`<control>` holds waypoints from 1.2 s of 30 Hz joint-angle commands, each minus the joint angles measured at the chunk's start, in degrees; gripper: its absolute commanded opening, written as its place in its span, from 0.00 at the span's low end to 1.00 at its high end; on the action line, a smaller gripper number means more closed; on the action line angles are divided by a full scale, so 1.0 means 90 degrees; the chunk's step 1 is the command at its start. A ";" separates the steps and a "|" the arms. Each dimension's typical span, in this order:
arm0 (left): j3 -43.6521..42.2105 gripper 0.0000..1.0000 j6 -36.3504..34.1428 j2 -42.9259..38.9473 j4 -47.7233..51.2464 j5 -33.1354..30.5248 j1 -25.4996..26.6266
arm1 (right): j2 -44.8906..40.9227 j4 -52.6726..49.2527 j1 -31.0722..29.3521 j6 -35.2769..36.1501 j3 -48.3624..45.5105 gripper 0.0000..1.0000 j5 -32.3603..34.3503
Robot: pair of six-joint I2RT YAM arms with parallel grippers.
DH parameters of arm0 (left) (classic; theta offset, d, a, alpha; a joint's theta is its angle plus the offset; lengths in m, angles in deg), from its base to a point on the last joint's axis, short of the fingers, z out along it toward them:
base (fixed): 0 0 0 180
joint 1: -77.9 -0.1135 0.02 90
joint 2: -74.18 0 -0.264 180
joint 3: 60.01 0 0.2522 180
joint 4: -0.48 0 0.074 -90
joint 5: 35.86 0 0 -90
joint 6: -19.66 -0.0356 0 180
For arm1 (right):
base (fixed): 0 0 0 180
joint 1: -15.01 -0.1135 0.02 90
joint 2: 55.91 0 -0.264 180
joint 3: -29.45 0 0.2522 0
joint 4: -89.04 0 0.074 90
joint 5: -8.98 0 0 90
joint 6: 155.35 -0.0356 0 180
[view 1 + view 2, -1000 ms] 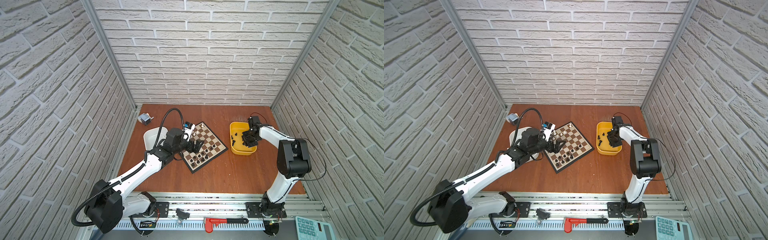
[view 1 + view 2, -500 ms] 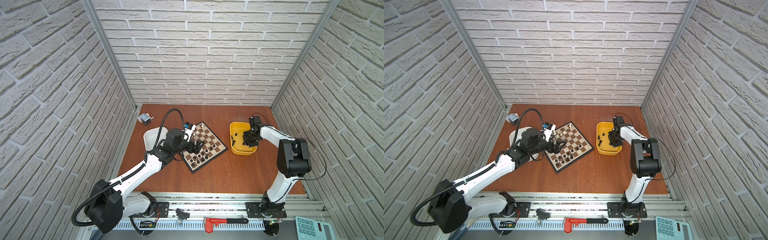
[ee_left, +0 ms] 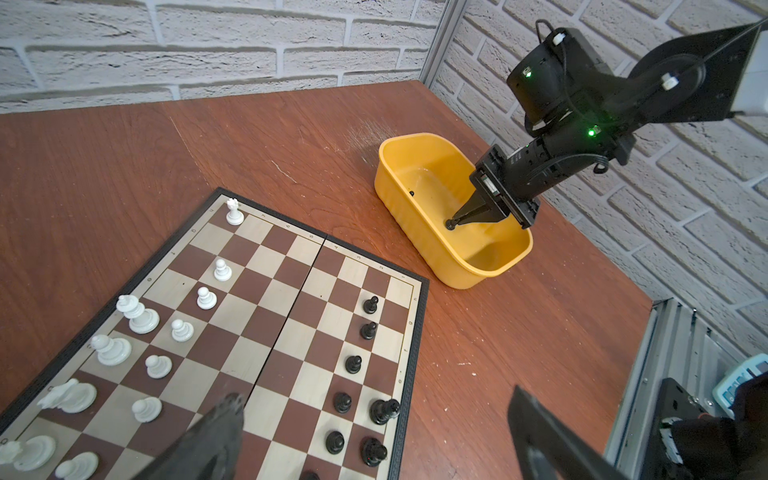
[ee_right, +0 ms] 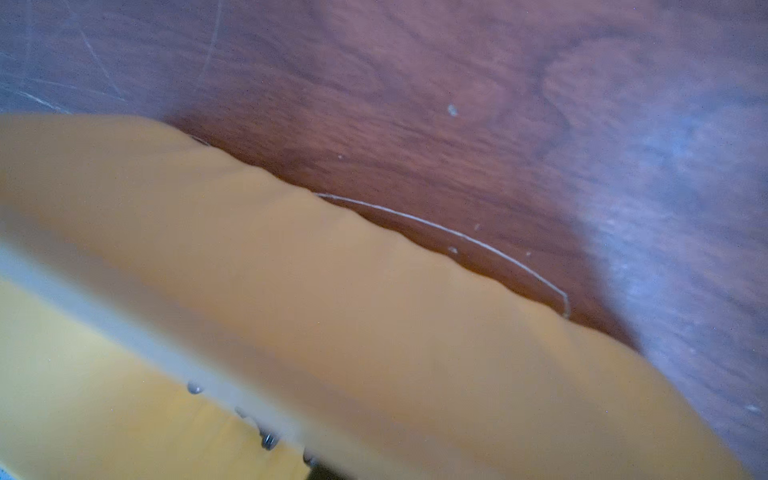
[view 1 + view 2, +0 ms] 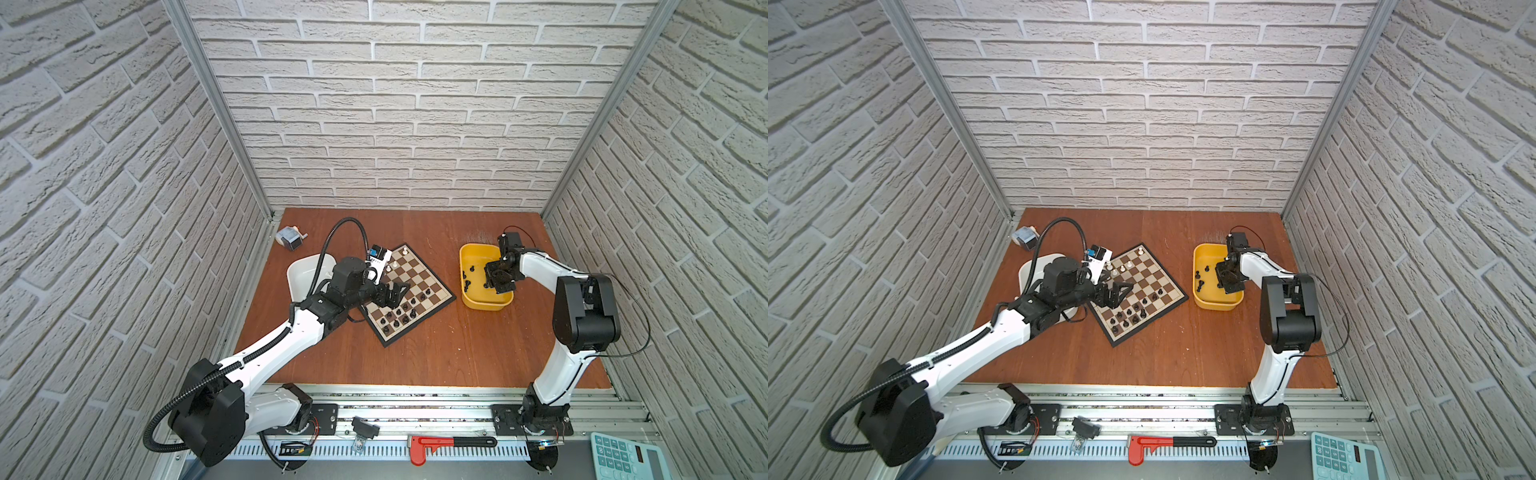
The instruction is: Set up the chess pieces on the board
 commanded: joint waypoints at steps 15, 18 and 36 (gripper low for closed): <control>-0.0268 0.99 0.0004 -0.0495 -0.0451 0.0010 0.0030 | -0.0810 0.0249 -0.1396 0.4694 0.0809 0.06 0.1140; -0.0273 0.98 -0.0112 -0.0640 -0.0252 0.0112 0.0041 | -0.1153 0.0282 -0.1974 0.5390 0.0749 0.06 0.1377; -0.2068 0.99 -0.0447 -0.2840 -0.1532 0.0673 0.0028 | -0.0205 -0.0746 -0.3763 0.7646 0.1305 0.06 0.1081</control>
